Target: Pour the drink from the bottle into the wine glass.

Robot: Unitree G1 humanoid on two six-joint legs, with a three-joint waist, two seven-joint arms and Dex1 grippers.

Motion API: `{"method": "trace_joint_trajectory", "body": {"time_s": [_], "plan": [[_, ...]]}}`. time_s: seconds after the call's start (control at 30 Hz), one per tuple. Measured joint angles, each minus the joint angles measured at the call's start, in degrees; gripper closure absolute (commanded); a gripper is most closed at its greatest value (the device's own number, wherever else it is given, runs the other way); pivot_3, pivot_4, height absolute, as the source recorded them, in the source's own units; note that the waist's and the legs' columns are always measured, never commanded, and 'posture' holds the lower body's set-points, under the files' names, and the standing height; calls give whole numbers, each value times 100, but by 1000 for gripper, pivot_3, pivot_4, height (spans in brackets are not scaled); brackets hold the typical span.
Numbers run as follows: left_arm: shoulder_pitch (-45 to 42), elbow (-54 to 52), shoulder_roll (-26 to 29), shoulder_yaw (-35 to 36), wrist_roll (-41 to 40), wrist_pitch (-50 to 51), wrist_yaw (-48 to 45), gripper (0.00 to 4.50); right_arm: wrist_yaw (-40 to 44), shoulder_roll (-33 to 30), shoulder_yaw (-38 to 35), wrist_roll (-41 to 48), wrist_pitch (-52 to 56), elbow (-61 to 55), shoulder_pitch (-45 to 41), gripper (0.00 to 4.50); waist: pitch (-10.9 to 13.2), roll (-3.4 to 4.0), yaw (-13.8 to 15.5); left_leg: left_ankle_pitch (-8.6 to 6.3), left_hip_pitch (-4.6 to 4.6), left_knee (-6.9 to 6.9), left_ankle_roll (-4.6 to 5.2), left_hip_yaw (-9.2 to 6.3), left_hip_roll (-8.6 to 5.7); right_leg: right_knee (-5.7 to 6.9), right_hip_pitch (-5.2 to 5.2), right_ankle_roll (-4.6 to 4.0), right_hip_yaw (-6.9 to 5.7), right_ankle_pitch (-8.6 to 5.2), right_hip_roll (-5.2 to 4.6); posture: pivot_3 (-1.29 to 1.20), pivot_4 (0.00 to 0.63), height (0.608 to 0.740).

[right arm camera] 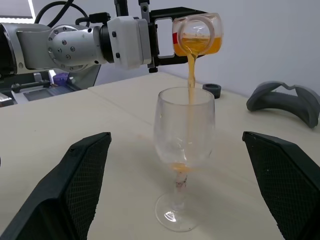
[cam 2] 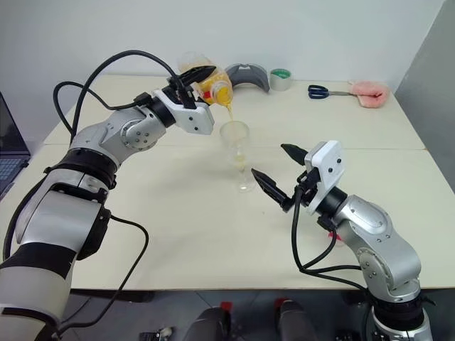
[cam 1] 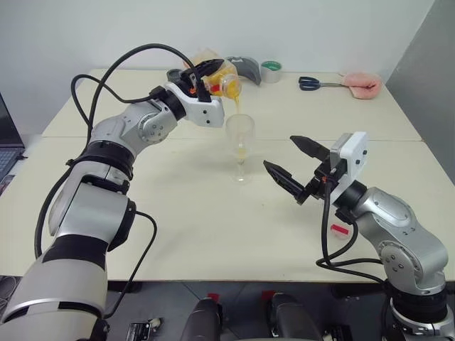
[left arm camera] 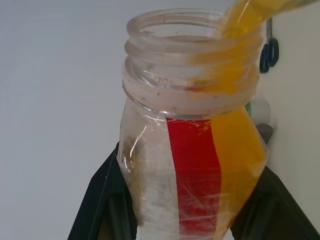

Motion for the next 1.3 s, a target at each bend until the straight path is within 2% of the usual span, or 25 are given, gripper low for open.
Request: {"method": "trace_joint_trajectory", "body": {"time_s": [1.3], "plan": [[-358,123,200,-277,275,87,602,2703,-34,87,229,0,-6,-24,163,0,0,0,0,1,6,9,0,3,-1,29,-4,0,3,0,0,0,150,740]]}}
